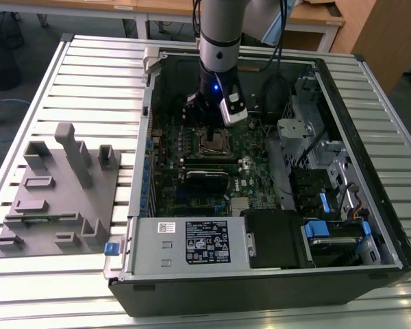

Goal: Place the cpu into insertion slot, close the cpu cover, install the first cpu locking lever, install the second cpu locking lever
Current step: 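Close the cpu cover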

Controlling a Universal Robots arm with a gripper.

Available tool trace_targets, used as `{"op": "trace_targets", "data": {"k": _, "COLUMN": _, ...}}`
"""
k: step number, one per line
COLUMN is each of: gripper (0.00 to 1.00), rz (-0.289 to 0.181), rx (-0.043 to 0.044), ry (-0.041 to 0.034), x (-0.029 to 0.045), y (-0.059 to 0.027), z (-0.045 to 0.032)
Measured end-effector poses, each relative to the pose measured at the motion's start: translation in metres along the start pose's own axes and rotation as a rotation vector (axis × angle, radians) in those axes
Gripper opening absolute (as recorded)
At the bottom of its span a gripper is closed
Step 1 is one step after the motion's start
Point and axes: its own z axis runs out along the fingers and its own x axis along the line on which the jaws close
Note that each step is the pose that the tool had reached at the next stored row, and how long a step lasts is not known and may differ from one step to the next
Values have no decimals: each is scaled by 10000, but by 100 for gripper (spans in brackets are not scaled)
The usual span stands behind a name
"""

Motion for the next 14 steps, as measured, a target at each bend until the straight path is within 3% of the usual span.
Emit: {"op": "trace_targets", "data": {"k": 14, "gripper": 10, "rz": 0, "rx": -1, "ry": 0, "x": 21, "y": -3, "z": 15}}
